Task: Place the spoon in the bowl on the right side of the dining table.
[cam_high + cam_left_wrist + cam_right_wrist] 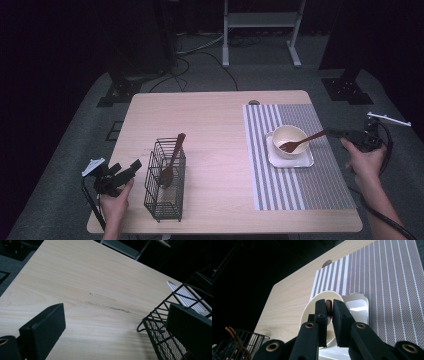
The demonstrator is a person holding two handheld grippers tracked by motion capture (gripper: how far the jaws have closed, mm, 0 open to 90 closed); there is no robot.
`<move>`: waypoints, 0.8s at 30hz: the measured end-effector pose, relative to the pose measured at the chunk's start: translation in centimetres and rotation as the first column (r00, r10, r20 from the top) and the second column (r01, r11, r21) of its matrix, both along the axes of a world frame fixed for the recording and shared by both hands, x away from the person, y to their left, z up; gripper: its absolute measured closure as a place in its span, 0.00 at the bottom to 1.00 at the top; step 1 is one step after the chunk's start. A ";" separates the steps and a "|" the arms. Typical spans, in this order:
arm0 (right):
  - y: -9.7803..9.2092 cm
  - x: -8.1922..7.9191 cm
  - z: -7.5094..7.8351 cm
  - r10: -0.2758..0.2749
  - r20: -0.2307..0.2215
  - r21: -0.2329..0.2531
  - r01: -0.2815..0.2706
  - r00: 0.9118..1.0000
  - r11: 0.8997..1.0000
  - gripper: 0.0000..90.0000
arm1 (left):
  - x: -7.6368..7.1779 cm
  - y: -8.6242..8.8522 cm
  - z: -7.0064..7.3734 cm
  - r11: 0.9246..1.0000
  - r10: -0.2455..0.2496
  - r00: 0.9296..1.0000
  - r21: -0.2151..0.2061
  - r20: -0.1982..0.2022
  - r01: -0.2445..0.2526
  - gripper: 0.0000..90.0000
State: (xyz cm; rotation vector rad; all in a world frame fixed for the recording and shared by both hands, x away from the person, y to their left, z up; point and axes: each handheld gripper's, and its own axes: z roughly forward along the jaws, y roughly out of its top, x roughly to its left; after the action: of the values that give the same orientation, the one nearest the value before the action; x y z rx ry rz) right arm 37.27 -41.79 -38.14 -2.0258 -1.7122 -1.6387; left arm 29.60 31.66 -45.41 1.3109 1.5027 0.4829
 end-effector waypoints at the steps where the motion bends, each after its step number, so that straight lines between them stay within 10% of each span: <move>1: 0.0 0.0 0.0 0.000 -0.001 -0.001 0.000 1.000 1.000 0.91 | 0.0 0.0 0.0 1.000 0.000 1.000 0.000 0.000 0.000 0.02; 24: -0.1 0.2 -2.6 0.014 -0.051 0.052 -0.011 0.999 0.999 0.79 | 0.0 0.0 0.0 1.000 0.002 1.000 0.001 0.001 -0.002 0.02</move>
State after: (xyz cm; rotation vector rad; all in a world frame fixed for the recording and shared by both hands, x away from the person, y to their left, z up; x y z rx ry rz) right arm 37.43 -41.84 -40.70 -2.0121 -1.6454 -1.5956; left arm 29.60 31.71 -45.39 1.3101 1.5029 0.4858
